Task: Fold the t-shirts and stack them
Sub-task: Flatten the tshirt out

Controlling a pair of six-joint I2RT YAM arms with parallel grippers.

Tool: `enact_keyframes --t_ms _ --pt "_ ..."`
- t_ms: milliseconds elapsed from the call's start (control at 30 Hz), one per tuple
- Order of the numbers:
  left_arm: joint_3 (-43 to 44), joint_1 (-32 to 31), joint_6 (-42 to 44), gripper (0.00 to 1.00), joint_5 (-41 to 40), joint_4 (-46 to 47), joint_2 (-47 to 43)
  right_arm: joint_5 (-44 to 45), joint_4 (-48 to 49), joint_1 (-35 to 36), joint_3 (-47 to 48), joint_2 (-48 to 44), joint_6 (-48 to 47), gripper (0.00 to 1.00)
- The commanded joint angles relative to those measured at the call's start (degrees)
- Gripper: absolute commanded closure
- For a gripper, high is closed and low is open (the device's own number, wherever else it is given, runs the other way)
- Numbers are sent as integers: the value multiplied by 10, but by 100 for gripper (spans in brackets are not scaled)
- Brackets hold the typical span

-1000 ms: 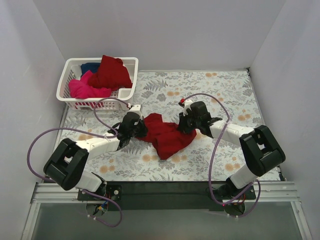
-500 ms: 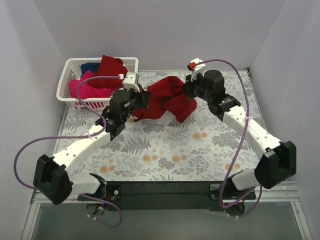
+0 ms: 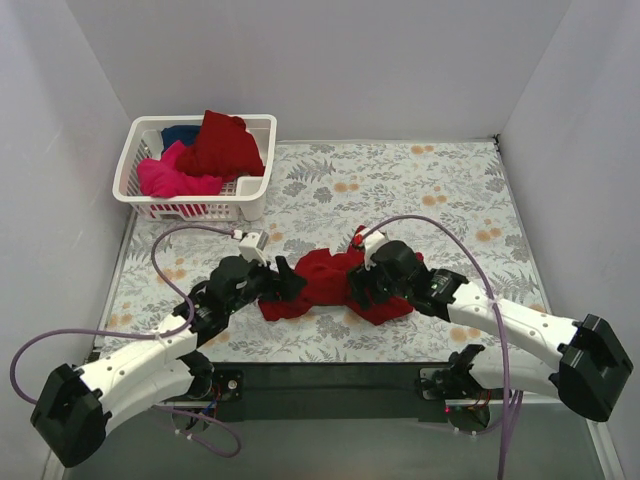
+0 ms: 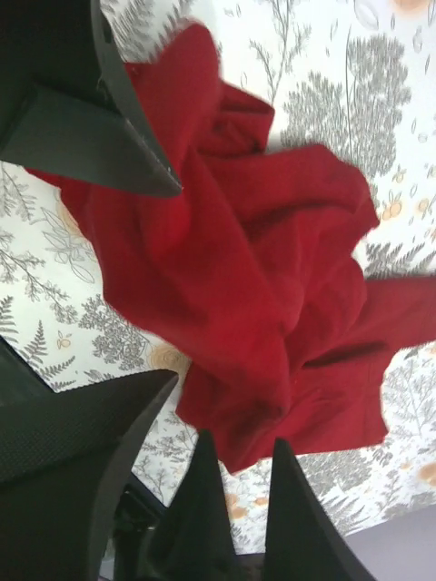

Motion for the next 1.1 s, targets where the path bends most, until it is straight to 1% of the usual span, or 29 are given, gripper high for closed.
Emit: enact_keyframes --t_ms 0,67,100,167,200,267,300,367,433,567,600,700,767,800,833,933,1000,1033,1067 --pt "4 -2 -25 28 -71 -17 -59 90 -10 19 -6 -47 42 35" --pt "29 -2 -14 26 -90 -17 -40 132 -9 19 10 -52 33 29" --pt "40 -2 -7 26 -96 -16 -28 166 -8 18 34 -50 17 22" --pt "74 -2 1 26 -106 -6 30 202 4 14 61 -32 0 17" --pt "83 -2 5 26 -110 0 53 202 8 8 73 -23 -8 14" --pt "111 -2 13 26 -133 15 109 191 26 -21 105 12 -27 14" --pt "117 -2 16 26 -139 18 124 166 33 -46 111 25 -30 14" --pt "134 -2 28 26 -157 22 158 122 58 -69 118 58 -32 14" --pt "137 -1 31 26 -154 31 173 101 77 -97 112 86 -32 14" --pt "134 -2 22 28 -99 30 190 80 93 -123 100 132 -33 16" --pt "121 -4 15 29 -57 30 180 80 92 -124 99 136 -36 16" --pt "82 -25 4 31 23 39 146 76 92 -129 82 142 -34 16" --pt "66 -39 -1 31 45 33 105 72 92 -132 76 140 -31 16" --pt "59 -42 -11 31 82 25 98 67 92 -136 72 141 -30 16" --pt "55 -43 -13 31 94 -1 96 64 93 -137 71 144 -29 16" --pt "34 -54 -23 32 114 -37 103 49 96 -139 69 159 -25 16" --pt "22 -62 -31 34 132 -36 104 36 99 -139 69 170 -23 16" --pt "11 -64 -40 35 158 -29 101 33 98 -139 70 180 -22 16" --pt "6 -67 -44 35 167 -26 96 31 99 -139 69 184 -21 16"
